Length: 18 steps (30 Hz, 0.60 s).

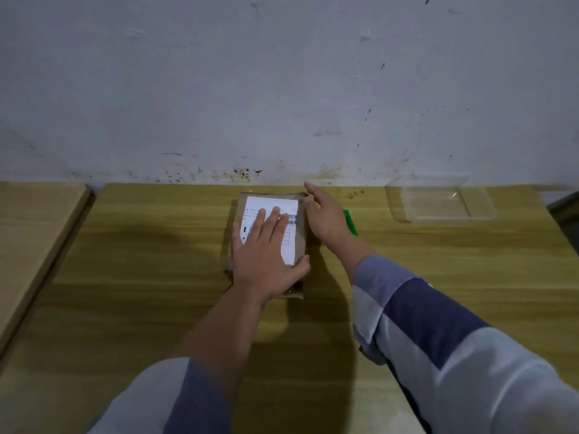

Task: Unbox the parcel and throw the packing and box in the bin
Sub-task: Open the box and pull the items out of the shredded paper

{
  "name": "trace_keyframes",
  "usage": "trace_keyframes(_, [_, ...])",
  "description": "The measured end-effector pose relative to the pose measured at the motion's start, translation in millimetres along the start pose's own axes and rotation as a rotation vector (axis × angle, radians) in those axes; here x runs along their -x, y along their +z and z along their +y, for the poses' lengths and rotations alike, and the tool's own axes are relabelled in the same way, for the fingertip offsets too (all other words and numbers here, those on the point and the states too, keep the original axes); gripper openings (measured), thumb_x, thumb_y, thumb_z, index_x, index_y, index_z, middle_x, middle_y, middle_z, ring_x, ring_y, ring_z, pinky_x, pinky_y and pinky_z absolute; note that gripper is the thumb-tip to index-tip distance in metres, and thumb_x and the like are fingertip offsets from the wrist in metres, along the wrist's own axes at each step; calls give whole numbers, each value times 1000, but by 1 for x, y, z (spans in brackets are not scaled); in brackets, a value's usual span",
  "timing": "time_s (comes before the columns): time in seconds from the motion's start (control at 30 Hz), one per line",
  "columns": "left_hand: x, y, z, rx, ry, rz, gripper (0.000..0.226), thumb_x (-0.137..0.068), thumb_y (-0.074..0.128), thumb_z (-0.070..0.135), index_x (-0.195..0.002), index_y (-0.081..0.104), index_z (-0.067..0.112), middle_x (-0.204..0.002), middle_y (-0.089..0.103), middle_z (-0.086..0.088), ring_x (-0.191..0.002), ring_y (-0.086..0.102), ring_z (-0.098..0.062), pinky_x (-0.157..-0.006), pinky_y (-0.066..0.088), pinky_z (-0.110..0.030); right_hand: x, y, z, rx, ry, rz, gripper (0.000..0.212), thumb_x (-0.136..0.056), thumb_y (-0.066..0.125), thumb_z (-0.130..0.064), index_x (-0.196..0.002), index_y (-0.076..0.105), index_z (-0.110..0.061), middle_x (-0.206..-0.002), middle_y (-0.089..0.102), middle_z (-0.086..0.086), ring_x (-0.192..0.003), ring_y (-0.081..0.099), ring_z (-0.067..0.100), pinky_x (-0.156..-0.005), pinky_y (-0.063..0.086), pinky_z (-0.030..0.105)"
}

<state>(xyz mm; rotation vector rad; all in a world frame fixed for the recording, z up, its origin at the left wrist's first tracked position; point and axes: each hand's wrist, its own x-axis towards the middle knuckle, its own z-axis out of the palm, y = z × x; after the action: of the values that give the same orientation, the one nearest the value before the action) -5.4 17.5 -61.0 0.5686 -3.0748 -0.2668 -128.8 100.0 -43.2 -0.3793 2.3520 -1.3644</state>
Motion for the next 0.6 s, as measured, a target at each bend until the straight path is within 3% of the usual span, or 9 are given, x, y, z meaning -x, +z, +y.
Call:
trace_keyframes(0.1, [4, -5, -12, -20, 109, -36, 88, -74, 26, 73, -151, 8, 32, -161, -1, 14, -148, -8, -8, -116, -6, -54, -4, 3, 0, 41, 2, -99, 39, -99, 39, -16, -136, 52, -19, -145, 49, 4, -134, 43, 21, -111, 32, 29])
trace_keyframes(0.23, [1, -19, -37, -100, 269, -172, 87, -76, 31, 66, -151, 0, 35, -160, -7, 17, -147, -12, -8, -114, -5, -63, 18, -6, 14, 121, -68, -20, 36, -95, 50, -19, -130, 59, -16, -133, 60, 6, -123, 54, 22, -100, 39, 24])
trace_keyframes(0.33, [2, -26, -44, -189, 333, -225, 84, -80, 32, 64, -150, -6, 37, -159, -14, 15, -147, -13, -10, -111, -6, -66, 39, -5, 24, 143, -87, 25, 40, -95, 52, -20, -135, 53, -22, -135, 58, 8, -125, 52, 23, -104, 39, 29])
trace_keyframes(0.47, [20, -29, -51, -269, 343, -182, 81, -82, 27, 65, -151, -4, 36, -161, -10, 6, -148, -12, -14, -111, -8, -67, 69, 1, 31, 225, -82, 77, 41, -96, 49, -23, -137, 52, -25, -125, 58, 12, -111, 57, 26, -96, 42, 28])
trace_keyframes(0.6, [45, -30, -65, -197, 174, -155, 84, -81, 26, 79, -149, -4, 41, -160, -18, 5, -146, -18, -27, -109, -9, -69, 106, 3, 33, 244, -45, 68, 58, -88, 61, -34, -143, 42, -28, -112, 52, 8, -102, 57, 23, -94, 47, 33])
